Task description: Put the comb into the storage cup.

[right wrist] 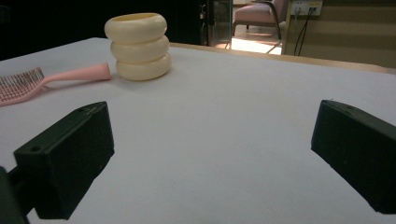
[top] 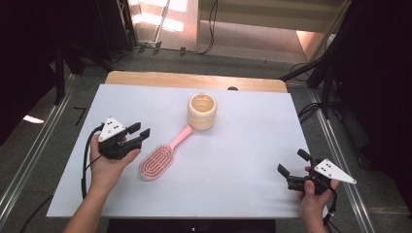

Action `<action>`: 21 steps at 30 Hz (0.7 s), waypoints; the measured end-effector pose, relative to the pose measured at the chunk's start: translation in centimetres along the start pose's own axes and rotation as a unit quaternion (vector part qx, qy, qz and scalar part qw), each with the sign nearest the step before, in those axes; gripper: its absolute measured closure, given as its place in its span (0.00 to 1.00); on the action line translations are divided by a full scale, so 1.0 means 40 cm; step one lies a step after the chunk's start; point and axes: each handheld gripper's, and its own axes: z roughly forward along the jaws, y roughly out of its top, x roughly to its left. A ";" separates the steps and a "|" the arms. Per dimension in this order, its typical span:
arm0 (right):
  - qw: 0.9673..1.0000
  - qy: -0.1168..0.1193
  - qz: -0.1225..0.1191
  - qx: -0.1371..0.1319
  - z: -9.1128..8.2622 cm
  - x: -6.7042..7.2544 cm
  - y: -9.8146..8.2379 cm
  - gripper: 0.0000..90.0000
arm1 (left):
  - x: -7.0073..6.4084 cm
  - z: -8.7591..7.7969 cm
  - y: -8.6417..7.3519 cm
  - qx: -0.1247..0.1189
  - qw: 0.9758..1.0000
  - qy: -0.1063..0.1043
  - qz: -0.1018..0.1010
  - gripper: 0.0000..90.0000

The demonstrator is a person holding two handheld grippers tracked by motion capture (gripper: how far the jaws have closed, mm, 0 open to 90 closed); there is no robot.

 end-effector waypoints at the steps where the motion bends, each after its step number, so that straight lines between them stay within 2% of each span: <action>1: 1.000 -0.001 0.000 0.000 0.000 0.000 0.000 0.00 | 0.001 0.009 0.004 0.010 1.000 -0.006 0.001 0.77; 7: 1.000 0.000 -0.002 0.002 0.001 0.002 0.000 0.00 | 0.008 0.058 0.029 0.045 0.998 -0.039 -0.003 1.00; 10: 1.000 0.000 -0.002 0.002 0.001 0.002 0.000 0.00 | 0.010 0.087 0.042 0.071 0.996 -0.054 0.004 1.00; 12: 1.000 0.001 -0.002 0.002 0.001 0.001 0.000 0.00 | 0.011 0.108 0.048 0.087 0.994 -0.063 0.002 1.00; 14: 1.000 0.001 -0.002 0.002 0.001 0.001 0.000 0.00 | 0.013 0.131 0.051 0.106 0.992 -0.064 0.001 1.00; 16: 1.000 0.001 -0.003 0.001 0.001 0.001 0.000 0.00 | 0.017 0.152 0.052 0.119 0.990 -0.075 0.000 1.00; 21: 1.000 0.002 -0.003 0.001 0.000 0.002 0.000 0.00 | 0.024 0.199 0.050 0.152 0.984 -0.088 -0.007 1.00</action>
